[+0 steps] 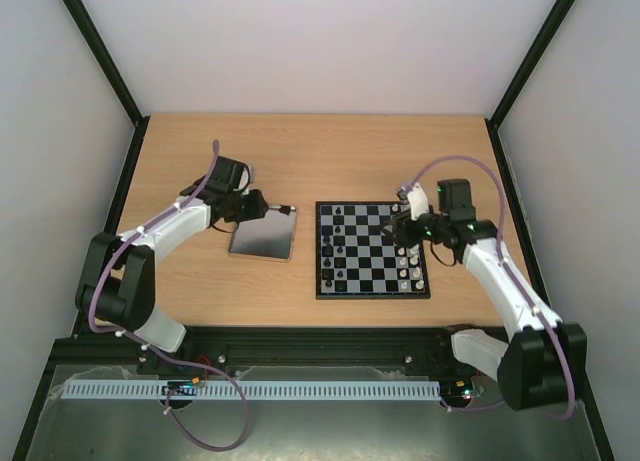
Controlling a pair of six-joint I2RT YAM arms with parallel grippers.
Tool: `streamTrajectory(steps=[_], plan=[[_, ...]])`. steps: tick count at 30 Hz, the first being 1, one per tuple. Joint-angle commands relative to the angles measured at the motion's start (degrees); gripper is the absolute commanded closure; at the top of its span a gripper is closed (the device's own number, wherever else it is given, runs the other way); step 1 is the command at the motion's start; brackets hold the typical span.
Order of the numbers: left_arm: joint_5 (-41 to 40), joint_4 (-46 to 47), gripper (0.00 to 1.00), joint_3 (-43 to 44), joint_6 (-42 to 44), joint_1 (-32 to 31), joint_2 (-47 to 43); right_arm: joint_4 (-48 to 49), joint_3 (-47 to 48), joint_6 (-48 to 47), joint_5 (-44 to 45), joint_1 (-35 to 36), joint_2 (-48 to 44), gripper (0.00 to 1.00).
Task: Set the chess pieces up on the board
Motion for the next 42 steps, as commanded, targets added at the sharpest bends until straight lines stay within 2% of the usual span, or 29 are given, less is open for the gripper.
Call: streamTrajectory(steps=[1,8,14,25,35,42], plan=[[2.43,1.26,0.62,-0.75,-3.07,3.44,-2.99,-8.45,12.25,-6.57,5.23,7.69,10.83,0.53],[10.01,0.56,0.48,-8.27,-2.39,15.17,-9.08,-12.19,31.23,-8.05,13.16,19.18,28.30,0.58],[12.25,1.89,0.45,-13.22,-1.50,19.68,-9.23,-14.31,42.28,-8.63,17.15,26.01,41.10,0.56],[9.96,4.75,0.48,-15.71,0.12,20.15,-7.39,-18.00,59.28,-5.42,19.67,32.38,60.62,0.59],[12.51,5.78,0.49,-16.29,-0.46,20.10,-5.08,-20.21,70.39,-4.49,22.60,35.31,71.52,0.61],[14.06,6.07,0.51,-16.71,-0.13,19.94,-4.64,-20.09,72.79,-4.49,25.47,35.40,74.91,0.67]])
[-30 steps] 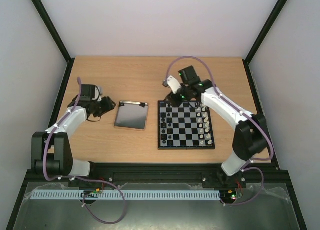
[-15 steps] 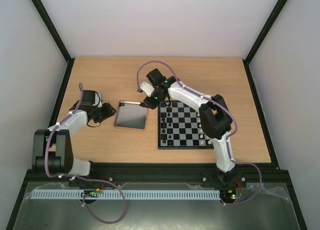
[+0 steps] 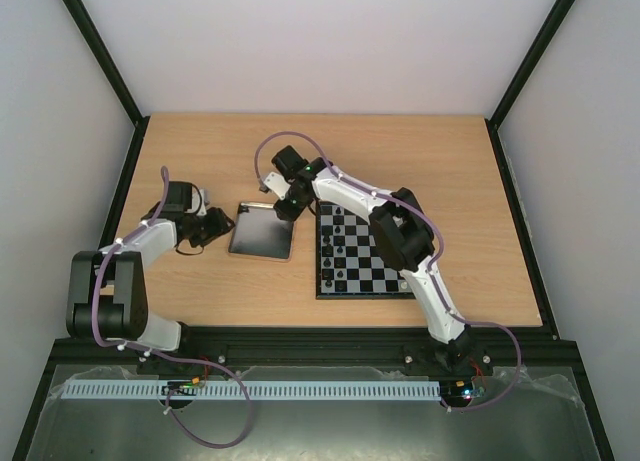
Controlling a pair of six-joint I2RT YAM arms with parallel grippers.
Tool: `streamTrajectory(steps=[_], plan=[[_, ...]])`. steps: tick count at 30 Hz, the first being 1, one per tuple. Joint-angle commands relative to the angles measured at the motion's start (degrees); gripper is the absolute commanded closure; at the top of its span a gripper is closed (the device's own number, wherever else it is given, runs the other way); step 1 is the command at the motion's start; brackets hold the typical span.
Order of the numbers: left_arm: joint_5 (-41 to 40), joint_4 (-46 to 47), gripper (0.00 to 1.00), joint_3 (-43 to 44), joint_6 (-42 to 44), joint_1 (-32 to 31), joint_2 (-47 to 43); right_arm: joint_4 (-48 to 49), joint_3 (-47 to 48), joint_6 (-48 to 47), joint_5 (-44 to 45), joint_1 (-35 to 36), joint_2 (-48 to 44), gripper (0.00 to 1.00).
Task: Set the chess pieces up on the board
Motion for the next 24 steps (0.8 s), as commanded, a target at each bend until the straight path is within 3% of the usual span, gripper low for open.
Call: streamTrajectory(steps=[1,16,24], plan=[[1.85,0.52,0.51,-0.95,0.18,0.07,0.63,-3.41,1.94,0.24,2.59,0.20,1.73,0.68],[2.32,0.31,0.53,-0.78,0.59,-1.31,1.73,-3.50,2.38,-0.18,4.67,0.29,1.93,0.68],[-5.37,-2.07,0.60,0.38,0.20,-4.88,2.18,-2.52,2.31,-1.10,5.07,0.30,0.37,0.68]])
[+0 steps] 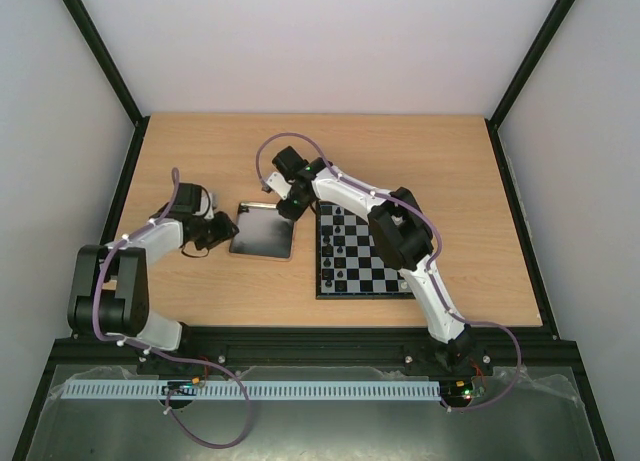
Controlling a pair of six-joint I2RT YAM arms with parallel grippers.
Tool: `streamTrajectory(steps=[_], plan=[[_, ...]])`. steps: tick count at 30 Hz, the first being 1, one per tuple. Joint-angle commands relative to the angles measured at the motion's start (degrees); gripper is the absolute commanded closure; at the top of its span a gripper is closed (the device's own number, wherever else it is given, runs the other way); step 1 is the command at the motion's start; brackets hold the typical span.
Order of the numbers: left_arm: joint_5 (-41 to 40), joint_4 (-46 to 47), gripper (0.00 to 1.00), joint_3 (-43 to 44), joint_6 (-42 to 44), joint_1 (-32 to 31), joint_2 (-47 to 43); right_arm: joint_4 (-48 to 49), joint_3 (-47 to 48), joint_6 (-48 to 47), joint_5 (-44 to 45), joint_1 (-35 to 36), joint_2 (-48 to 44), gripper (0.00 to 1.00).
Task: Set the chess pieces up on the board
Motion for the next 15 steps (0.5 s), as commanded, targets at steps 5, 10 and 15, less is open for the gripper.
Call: streamTrajectory(steps=[5,10,15], plan=[[-8.34,-2.99,0.66,1.11,0.32,-4.51,0.98,-0.40,1.62,-1.04,0.99,0.36,-0.96,0.68],[-10.02,-3.91,0.70,1.44,0.40,-5.92,2.22,0.57,1.28,-1.57,0.69,0.58,-1.29,0.68],[-10.57,-4.42,0.72,1.63,0.49,-6.30,3.29,2.62,-0.61,-2.21,0.45,1.05,-2.40,0.68]])
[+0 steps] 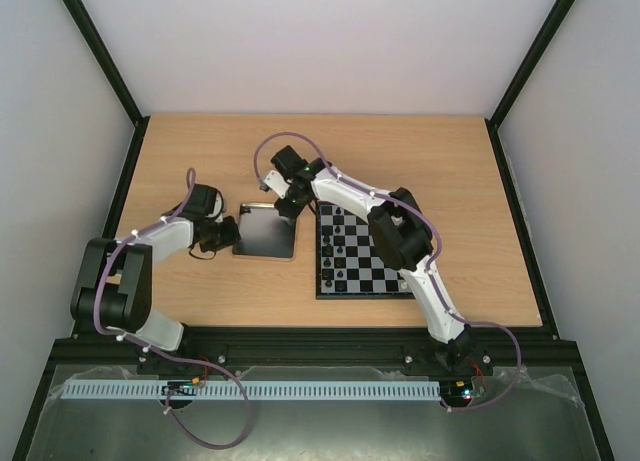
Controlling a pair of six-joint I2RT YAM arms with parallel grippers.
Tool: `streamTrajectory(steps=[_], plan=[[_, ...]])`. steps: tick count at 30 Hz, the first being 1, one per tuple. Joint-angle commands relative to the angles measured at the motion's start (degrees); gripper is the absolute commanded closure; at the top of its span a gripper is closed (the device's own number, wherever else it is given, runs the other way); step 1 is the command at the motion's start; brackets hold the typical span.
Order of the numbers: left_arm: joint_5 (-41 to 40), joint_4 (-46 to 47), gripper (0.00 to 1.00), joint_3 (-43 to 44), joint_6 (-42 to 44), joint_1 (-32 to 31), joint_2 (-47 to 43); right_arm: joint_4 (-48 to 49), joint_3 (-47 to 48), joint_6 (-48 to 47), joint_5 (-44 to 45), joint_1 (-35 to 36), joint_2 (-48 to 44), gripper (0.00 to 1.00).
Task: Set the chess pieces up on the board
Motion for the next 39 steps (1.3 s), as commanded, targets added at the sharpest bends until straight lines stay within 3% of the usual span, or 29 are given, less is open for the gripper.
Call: streamTrajectory(steps=[1,11,16,28,39], plan=[[-1.70,-2.37,0.72,0.83,0.36,-0.42,1.40,0.96,-0.52,-1.34,-0.19,0.85,-2.20,0.68],[-1.32,-2.38,0.72,0.83,0.53,-0.60,1.38,-0.65,-1.35,-3.28,0.14,1.34,-0.26,0.68],[-1.08,-2.30,0.72,0.91,0.67,-0.60,1.43,-0.25,-6.11,-5.18,-1.03,1.28,-2.72,0.68],[-0.62,-2.24,0.72,0.85,0.71,-0.63,1.28,1.32,-7.48,-3.00,-0.16,1.33,-2.54,0.61],[-0.11,-2.13,0.72,0.84,0.97,-1.02,1.37,0.65,-5.02,-1.64,1.62,1.34,0.21,0.68]])
